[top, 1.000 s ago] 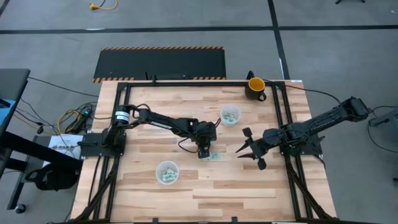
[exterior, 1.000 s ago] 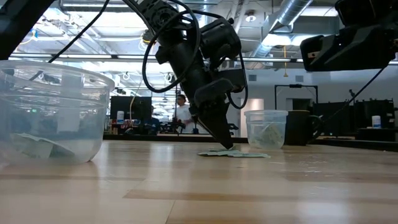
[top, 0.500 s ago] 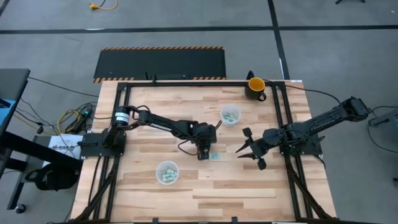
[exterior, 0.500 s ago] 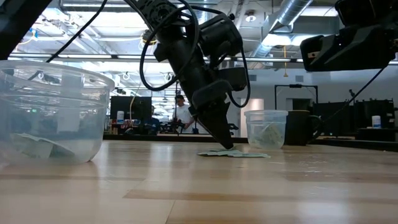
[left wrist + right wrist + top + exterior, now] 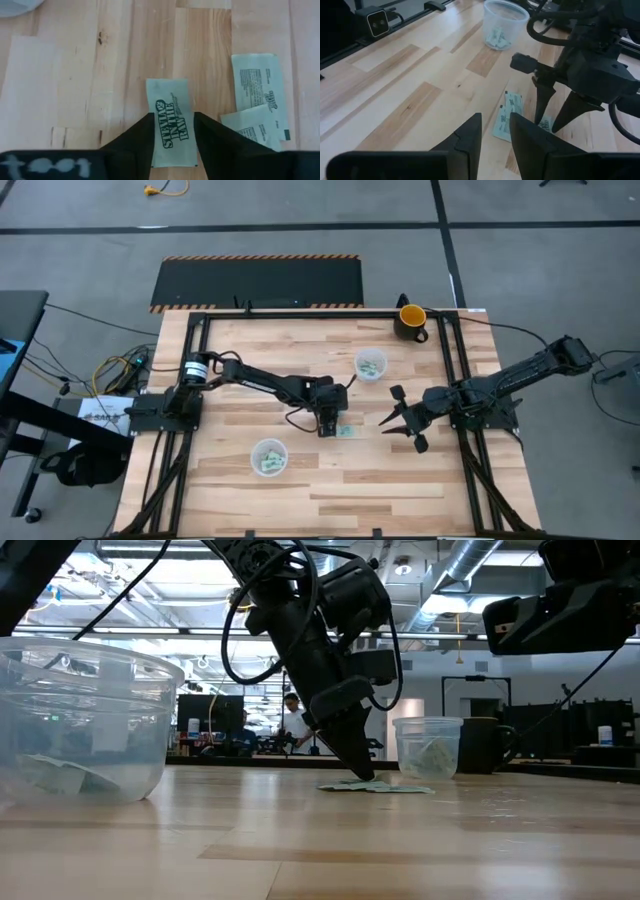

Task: Pick and place Stevia / Truvia into bins
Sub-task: Put the stevia packet into the bottom transparent container

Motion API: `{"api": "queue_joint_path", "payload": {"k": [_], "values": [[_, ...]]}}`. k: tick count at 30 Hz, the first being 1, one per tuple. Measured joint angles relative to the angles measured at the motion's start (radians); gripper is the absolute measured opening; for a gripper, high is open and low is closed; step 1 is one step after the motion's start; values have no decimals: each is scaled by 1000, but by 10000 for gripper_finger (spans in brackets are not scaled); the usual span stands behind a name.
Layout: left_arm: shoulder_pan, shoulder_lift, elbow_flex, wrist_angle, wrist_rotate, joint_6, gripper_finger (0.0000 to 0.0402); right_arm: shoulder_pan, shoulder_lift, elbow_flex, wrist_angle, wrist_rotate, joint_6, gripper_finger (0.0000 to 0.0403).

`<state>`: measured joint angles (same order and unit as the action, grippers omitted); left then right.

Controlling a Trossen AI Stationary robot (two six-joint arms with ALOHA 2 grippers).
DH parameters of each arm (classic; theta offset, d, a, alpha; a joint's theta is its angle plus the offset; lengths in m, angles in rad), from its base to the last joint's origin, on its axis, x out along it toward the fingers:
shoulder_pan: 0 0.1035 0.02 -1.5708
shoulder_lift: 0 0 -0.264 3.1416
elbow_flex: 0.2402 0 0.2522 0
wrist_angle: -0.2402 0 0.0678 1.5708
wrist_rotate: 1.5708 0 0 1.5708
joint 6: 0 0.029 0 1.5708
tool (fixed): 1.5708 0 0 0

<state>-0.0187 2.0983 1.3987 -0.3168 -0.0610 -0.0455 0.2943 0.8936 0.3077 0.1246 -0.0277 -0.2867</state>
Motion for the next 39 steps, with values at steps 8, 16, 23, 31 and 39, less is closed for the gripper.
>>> {"api": "queue_joint_path", "payload": {"k": [8, 16, 23, 31, 39], "values": [[8, 0, 0, -22, -6, -49, 140, 0, 0, 0, 0, 0, 0, 93], [39, 10, 1, -24, 58, -97, 140, 0, 0, 0, 0, 0, -1, 93], [65, 37, 5, 17, 138, -108, 122, 0, 4, 0, 2, 1, -1, 93], [64, 42, 3, 42, 155, -104, 27, -1, 4, 0, 2, 2, -1, 93], [49, 44, 2, 52, 126, -96, 12, -1, 4, 0, 2, 2, -1, 93]]}}
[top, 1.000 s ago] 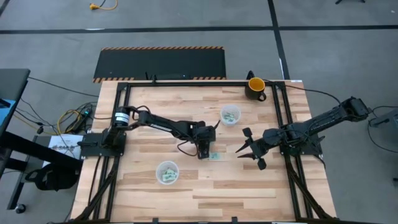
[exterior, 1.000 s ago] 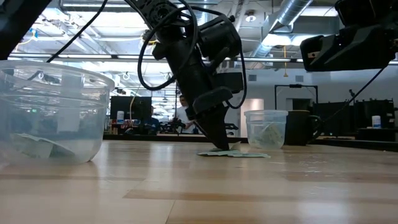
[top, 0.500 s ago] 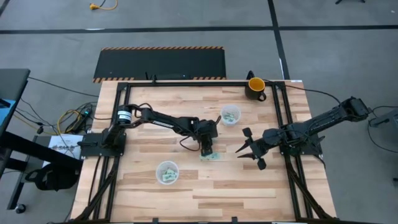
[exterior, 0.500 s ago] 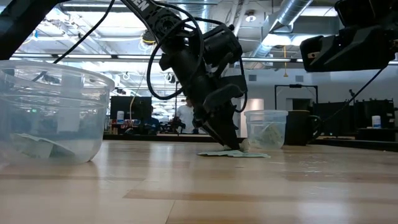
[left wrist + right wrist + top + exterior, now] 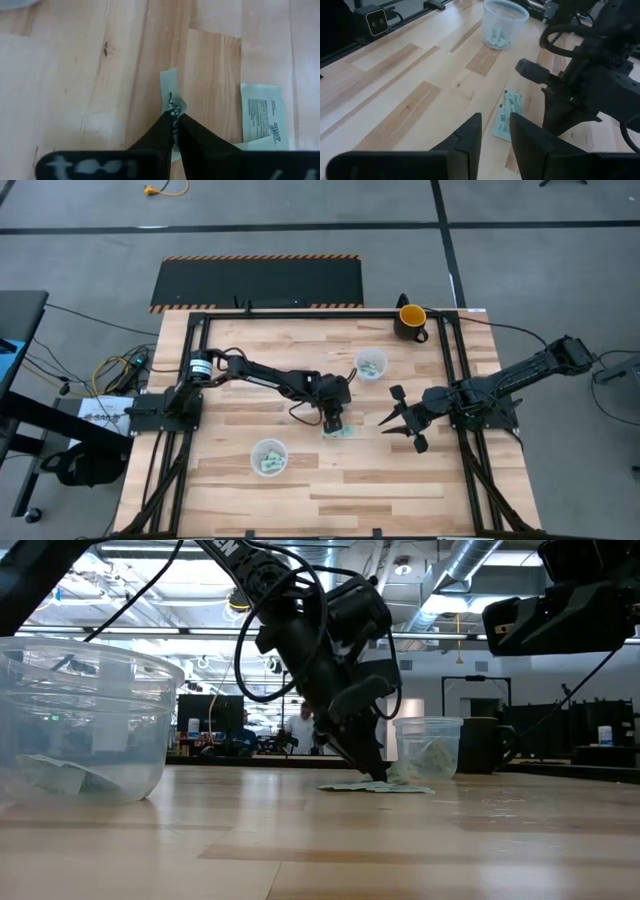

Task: Pick and place Stevia / Truvia into bins
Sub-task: Put the stevia packet into the bottom transparent container

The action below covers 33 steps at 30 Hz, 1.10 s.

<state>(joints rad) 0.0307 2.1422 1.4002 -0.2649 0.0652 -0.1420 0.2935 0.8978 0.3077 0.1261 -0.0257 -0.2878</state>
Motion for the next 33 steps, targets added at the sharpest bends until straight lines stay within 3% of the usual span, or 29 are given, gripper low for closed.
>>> {"api": "queue_joint_path", "payload": {"k": [10, 21, 28, 33], "values": [[-63, -14, -2, -4, -172, 54, 3, 0, 0, 0, 1, 0, 0, 93], [-98, -200, -2, -292, -379, 64, 2, 1, 0, 0, 18, 0, 1, 93], [-115, -323, -1, -606, -342, -15, 2, 1, 0, 0, 25, -1, 26, 93], [-168, -390, -1, -781, -220, -49, 2, 0, 0, 0, 32, -1, 26, 93]]}}
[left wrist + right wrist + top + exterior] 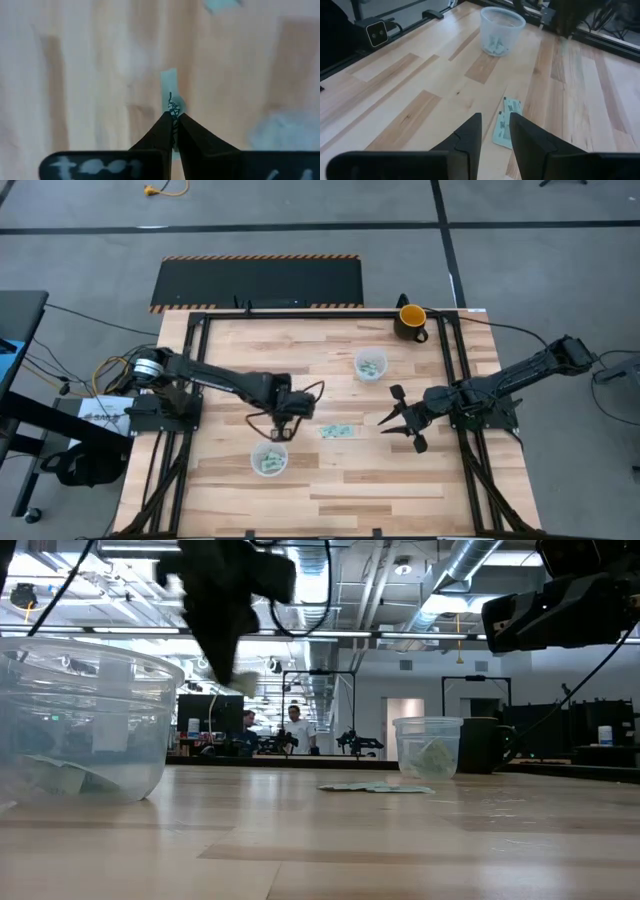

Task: Pick and place Stevia / Truvia into bins
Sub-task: Put the stevia packet into the bottom transparent container

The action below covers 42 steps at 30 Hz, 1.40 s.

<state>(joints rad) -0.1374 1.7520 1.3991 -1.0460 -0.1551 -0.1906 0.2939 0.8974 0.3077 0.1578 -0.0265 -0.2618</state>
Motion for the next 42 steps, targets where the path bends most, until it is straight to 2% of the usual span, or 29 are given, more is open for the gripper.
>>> {"api": "queue_joint_path", "payload": {"k": [7, 12, 15, 18, 27, 39, 42], "values": [[-116, -90, 0, -61, 102, 7, 2, -1, 0, 0, 9, 0, 0, 93], [-197, -143, 1, -59, 123, 23, 2, -15, 0, 0, 9, 1, 0, 93], [-233, -148, 1, -60, 217, -2, 2, -24, 0, 0, 9, 1, 11, 93], [-262, -148, -7, -45, 255, -46, 2, -34, 0, 0, 9, 1, 27, 93], [-273, -148, -120, 11, 220, -168, 26, -35, 0, 0, 9, 1, 27, 93], [-270, -148, -127, 77, 220, -160, 90, -35, 0, 0, 13, 1, 53, 93], [-262, -148, -127, 84, 187, -125, 103, -35, 0, 0, 13, 1, 53, 93]]}}
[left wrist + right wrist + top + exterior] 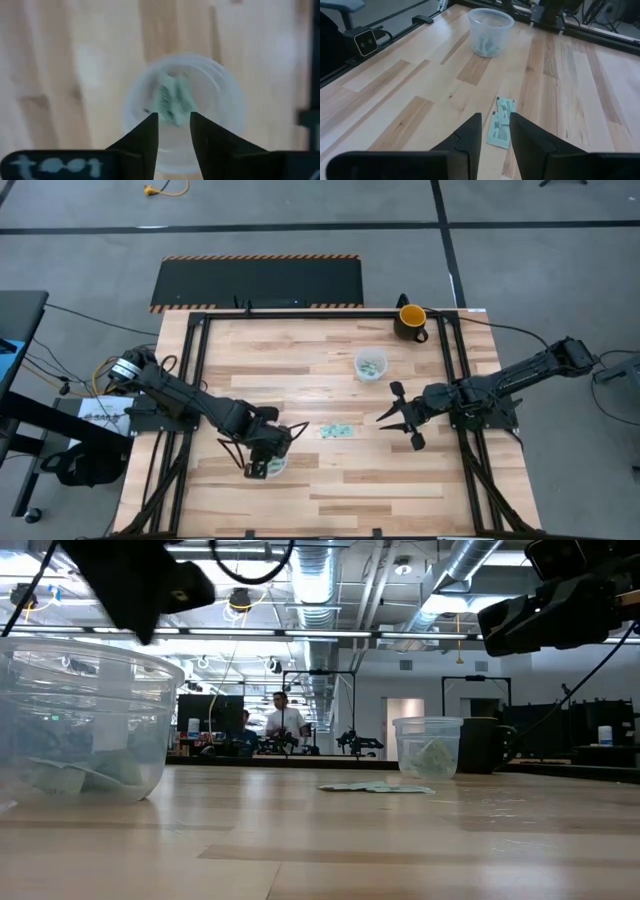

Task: Pick and place Stevia / Truvia into bins
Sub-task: Put the stevia packet into the bottom transparent container

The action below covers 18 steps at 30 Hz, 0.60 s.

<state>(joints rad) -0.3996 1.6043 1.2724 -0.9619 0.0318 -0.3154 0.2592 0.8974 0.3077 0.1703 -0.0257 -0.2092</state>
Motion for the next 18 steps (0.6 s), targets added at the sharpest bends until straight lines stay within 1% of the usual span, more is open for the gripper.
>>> {"api": "queue_joint_path", "payload": {"k": [3, 6, 9, 11, 12, 13, 16, 18], "values": [[18, 0, 0, 29, -119, 32, 108, 0, 0, 0, 0, 0, 0, 93], [48, 0, 0, 91, -290, 81, 108, 0, 0, 0, 0, 0, 0, 93], [93, 0, 0, 195, -464, 121, 106, 0, 0, 0, 0, 0, 19, 93], [127, 0, 0, 285, -510, 131, 105, 0, 0, 0, -1, 0, 33, 93], [148, 0, 0, 335, -506, 131, 105, 0, 0, 0, -2, 0, 39, 93], [168, 0, 0, 384, -481, 131, 105, 0, 0, 0, -5, 0, 45, 93], [226, 0, 0, 487, -312, 123, 105, 0, 0, 0, -9, 0, 53, 93], [251, 0, 0, 529, -227, 123, 105, 0, 0, 0, -10, 0, 53, 93]]}}
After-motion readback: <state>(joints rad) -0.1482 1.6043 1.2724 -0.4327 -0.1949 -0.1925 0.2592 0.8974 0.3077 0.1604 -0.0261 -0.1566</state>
